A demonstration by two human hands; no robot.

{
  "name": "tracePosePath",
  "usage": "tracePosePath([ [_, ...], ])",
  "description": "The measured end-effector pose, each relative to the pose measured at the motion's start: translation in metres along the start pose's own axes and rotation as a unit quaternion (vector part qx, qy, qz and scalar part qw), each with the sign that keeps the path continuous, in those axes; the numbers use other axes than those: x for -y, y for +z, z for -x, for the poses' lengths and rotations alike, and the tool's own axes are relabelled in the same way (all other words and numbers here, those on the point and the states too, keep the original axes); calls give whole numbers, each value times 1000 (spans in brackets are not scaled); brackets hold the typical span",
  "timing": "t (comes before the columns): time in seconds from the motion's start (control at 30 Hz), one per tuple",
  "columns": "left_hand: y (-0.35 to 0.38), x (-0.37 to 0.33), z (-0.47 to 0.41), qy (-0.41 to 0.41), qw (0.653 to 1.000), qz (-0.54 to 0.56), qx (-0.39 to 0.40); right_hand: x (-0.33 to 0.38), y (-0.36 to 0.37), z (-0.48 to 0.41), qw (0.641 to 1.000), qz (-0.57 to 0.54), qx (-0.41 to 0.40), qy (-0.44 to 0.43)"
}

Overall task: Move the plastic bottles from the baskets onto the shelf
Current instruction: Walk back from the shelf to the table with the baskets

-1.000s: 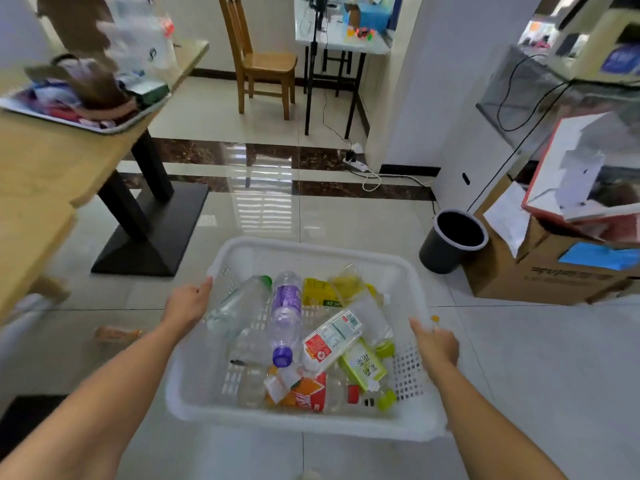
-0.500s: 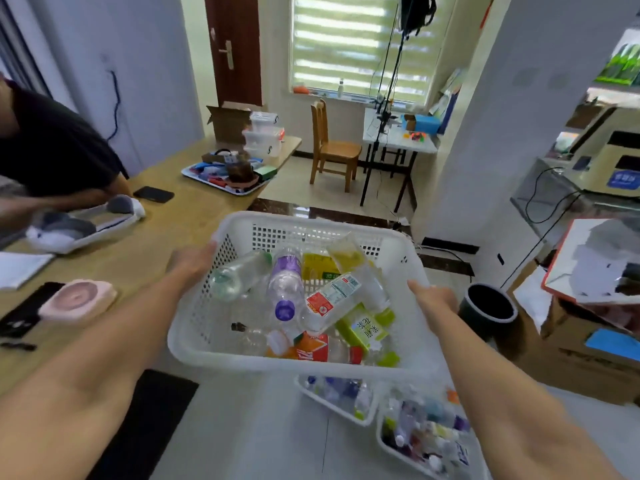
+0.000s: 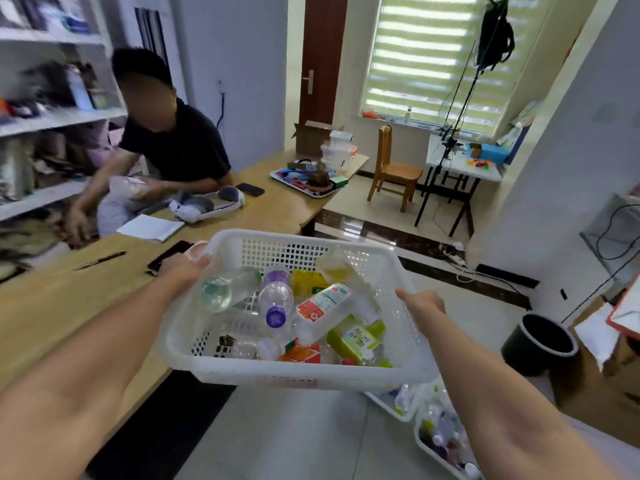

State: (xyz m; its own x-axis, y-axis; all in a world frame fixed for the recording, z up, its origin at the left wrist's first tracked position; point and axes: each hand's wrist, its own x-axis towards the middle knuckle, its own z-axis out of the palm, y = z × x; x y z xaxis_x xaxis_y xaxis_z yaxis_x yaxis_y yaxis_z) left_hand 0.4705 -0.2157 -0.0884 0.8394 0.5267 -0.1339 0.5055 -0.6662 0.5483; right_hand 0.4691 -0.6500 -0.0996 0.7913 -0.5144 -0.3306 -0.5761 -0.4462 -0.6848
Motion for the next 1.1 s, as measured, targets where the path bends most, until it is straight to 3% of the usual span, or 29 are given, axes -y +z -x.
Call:
tracePosePath([
  [0.47, -118, 178, 14, 21, 999, -2, 42, -20, 91, 220, 999, -5, -30, 28],
  [0.93, -178, 300, 69, 38, 998, 38, 29, -66, 129, 355, 997, -9, -70, 36],
  [1.1, -196, 357, 90, 23, 997, 35, 61, -86, 151, 407, 996, 5, -73, 51],
])
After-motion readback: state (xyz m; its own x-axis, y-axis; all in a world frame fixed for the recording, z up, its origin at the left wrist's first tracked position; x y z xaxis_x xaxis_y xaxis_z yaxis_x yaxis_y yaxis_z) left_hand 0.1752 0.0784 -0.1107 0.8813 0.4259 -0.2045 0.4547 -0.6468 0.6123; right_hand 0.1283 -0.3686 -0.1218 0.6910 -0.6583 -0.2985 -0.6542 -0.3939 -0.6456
